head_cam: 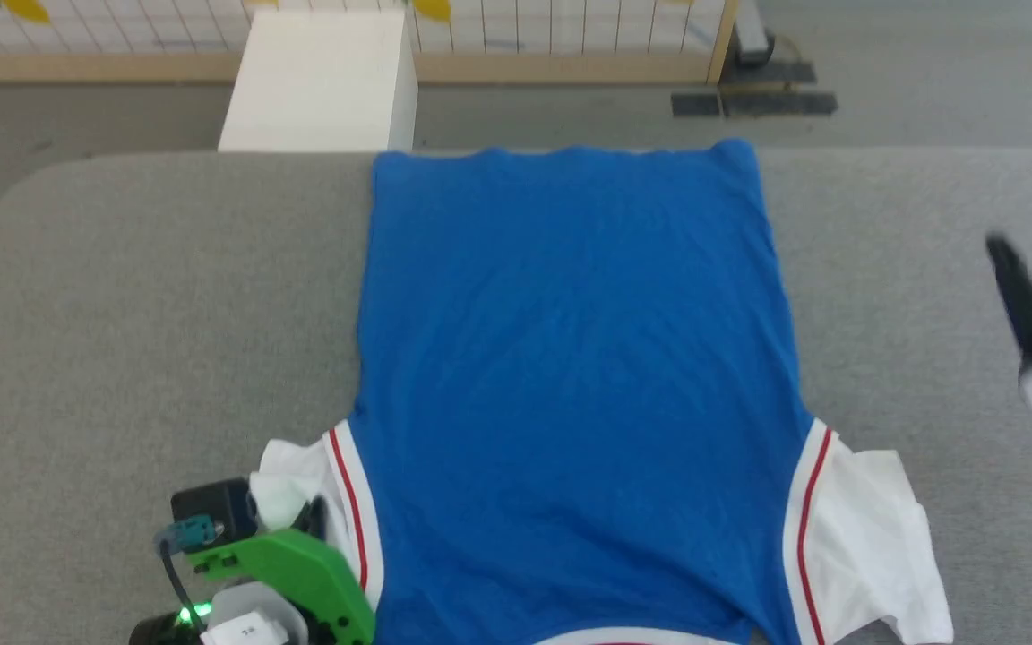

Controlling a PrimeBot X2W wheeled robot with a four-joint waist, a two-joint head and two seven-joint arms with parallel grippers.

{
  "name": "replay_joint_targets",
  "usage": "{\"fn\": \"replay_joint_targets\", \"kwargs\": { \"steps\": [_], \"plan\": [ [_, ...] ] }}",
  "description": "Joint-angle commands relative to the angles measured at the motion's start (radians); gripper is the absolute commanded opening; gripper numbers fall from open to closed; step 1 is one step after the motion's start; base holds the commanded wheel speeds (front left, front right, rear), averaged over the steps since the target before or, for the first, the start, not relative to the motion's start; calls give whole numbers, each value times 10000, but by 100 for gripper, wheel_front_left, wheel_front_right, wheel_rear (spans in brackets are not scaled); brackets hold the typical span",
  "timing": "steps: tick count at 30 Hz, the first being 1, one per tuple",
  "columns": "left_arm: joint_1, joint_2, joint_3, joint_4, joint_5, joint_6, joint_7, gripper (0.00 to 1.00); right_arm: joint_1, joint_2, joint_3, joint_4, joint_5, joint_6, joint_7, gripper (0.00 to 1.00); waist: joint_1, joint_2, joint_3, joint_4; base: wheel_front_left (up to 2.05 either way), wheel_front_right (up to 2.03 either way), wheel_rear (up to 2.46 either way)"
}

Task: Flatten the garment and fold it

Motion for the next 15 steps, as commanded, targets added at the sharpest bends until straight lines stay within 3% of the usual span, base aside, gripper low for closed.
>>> {"fn": "replay_joint_targets", "kwargs": {
  "steps": [1,10,11,15],
  "plan": [
    [-251,-97,-64,-243,170,117,-79,0,-857,-173,118,476,-274,35,-160,100,0,0,1038,318,0,0,0],
    [-390,-569,-413,-1531,524,379,-569,0,-5331,-1357,1155,3326,-1301,35,563,100,0,0,3590,1259,0,0,0],
    [-375,-674,-598,-1999,741,494,-700,0,-6560,-1879,1680,4029,-1729,35,1145,100,0,0,4320,1651,0,0,0],
    [-256,-803,-753,-2572,984,700,-889,0,-7809,-2502,2411,4834,-2259,35,2221,100,0,0,4983,2051,0,0,0]
  ]
}}
